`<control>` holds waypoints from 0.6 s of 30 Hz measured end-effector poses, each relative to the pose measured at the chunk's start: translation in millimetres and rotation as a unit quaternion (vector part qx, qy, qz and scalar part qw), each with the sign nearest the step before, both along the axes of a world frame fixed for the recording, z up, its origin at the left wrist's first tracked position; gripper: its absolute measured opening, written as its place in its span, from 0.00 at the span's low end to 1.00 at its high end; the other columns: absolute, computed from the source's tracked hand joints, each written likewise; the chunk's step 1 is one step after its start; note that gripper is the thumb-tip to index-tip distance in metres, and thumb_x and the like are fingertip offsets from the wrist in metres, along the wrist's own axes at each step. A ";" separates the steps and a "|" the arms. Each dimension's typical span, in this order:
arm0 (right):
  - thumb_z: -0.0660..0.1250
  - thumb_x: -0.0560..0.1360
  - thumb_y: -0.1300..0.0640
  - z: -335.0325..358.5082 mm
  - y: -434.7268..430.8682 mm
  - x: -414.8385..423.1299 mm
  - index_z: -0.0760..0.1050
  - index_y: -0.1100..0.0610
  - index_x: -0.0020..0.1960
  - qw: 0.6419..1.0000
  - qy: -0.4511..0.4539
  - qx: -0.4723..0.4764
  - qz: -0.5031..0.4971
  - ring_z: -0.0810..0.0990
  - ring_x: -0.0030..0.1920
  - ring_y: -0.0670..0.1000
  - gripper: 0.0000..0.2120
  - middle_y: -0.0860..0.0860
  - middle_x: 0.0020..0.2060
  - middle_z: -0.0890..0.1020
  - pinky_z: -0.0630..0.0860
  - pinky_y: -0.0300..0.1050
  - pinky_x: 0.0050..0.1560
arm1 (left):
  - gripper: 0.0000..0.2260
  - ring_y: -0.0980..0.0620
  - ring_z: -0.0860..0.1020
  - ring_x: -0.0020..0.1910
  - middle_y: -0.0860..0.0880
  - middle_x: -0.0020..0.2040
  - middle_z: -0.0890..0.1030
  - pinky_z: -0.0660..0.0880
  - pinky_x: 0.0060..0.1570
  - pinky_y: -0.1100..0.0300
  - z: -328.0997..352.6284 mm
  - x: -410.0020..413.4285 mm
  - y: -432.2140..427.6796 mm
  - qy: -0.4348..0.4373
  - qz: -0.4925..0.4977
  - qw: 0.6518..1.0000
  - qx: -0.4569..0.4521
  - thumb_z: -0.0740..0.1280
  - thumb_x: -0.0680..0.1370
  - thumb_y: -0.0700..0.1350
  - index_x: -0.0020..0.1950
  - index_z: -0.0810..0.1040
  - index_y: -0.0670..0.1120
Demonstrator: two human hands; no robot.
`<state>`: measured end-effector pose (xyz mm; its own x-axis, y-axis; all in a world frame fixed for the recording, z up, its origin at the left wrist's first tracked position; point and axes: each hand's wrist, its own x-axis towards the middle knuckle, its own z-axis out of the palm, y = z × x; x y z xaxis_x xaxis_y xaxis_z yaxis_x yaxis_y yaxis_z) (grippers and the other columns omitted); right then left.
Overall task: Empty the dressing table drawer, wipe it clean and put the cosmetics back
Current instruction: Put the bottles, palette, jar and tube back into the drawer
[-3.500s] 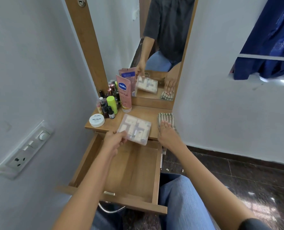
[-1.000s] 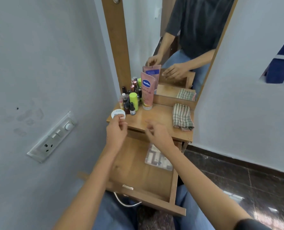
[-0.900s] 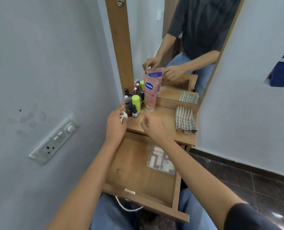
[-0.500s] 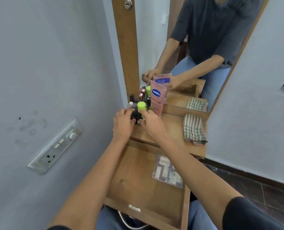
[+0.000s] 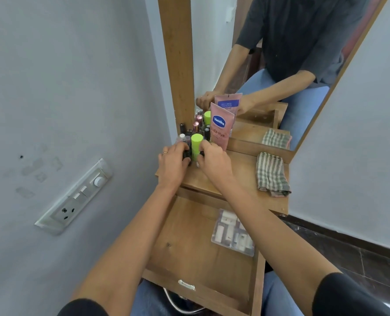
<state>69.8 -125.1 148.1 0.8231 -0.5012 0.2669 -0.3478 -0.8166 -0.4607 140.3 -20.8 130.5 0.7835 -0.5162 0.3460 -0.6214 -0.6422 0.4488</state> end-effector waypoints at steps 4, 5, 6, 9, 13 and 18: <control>0.65 0.74 0.58 -3.5 -7.9 -5.8 0.73 0.56 0.50 1.000 0.002 0.016 0.001 0.79 0.44 0.59 0.06 0.55 0.45 0.79 0.75 0.50 0.42 | 0.09 0.44 0.73 0.52 0.47 0.51 0.80 0.67 0.52 0.52 0.9 -1.4 -2.0 0.001 -0.003 1.000 -0.004 0.68 0.76 0.41 0.53 0.72 0.47; 0.65 0.74 0.58 -5.1 -9.1 -6.6 0.73 0.55 0.51 1.000 0.000 0.017 0.003 0.79 0.45 0.58 0.06 0.54 0.45 0.79 0.76 0.50 0.42 | 0.09 0.44 0.73 0.52 0.47 0.50 0.80 0.67 0.52 0.53 0.8 -1.5 -2.8 0.000 -0.003 1.000 -0.002 0.67 0.76 0.41 0.53 0.71 0.48; 0.66 0.74 0.58 -6.5 -9.6 -7.6 0.73 0.55 0.52 1.000 0.001 0.017 0.006 0.79 0.45 0.58 0.08 0.54 0.46 0.80 0.77 0.50 0.43 | 0.08 0.44 0.73 0.52 0.47 0.50 0.80 0.66 0.52 0.53 0.8 -1.4 -3.6 0.000 -0.005 1.000 0.000 0.67 0.76 0.41 0.53 0.71 0.48; 0.67 0.73 0.58 -13.5 -10.0 -10.1 0.72 0.54 0.55 1.000 0.018 0.015 0.016 0.79 0.47 0.58 0.11 0.55 0.47 0.81 0.78 0.51 0.44 | 0.08 0.45 0.74 0.51 0.49 0.50 0.80 0.67 0.52 0.52 1.8 -3.7 -4.0 0.000 -0.012 1.000 -0.015 0.67 0.76 0.42 0.53 0.71 0.48; 0.67 0.73 0.60 -25.7 -9.0 -13.9 0.71 0.54 0.57 0.997 -0.012 0.064 0.028 0.78 0.47 0.59 0.13 0.56 0.48 0.80 0.77 0.51 0.43 | 0.09 0.51 0.76 0.50 0.54 0.48 0.78 0.73 0.51 0.57 4.5 -15.0 8.3 0.080 -0.007 0.980 -0.183 0.69 0.75 0.42 0.53 0.73 0.48; 0.67 0.71 0.64 -32.7 -8.4 -12.4 0.71 0.56 0.57 0.993 -0.033 0.109 0.044 0.78 0.47 0.56 0.15 0.57 0.48 0.79 0.78 0.52 0.46 | 0.10 0.56 0.80 0.46 0.54 0.46 0.80 0.76 0.47 0.64 0.6 -42.2 42.8 0.179 0.037 0.929 -0.323 0.69 0.74 0.39 0.51 0.74 0.51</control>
<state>57.4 -133.6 115.4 0.8508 -0.4795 0.2150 -0.2422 -0.7210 -0.6493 98.1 22.0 131.1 0.9332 -0.2320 0.2745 -0.3223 -0.2022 0.9248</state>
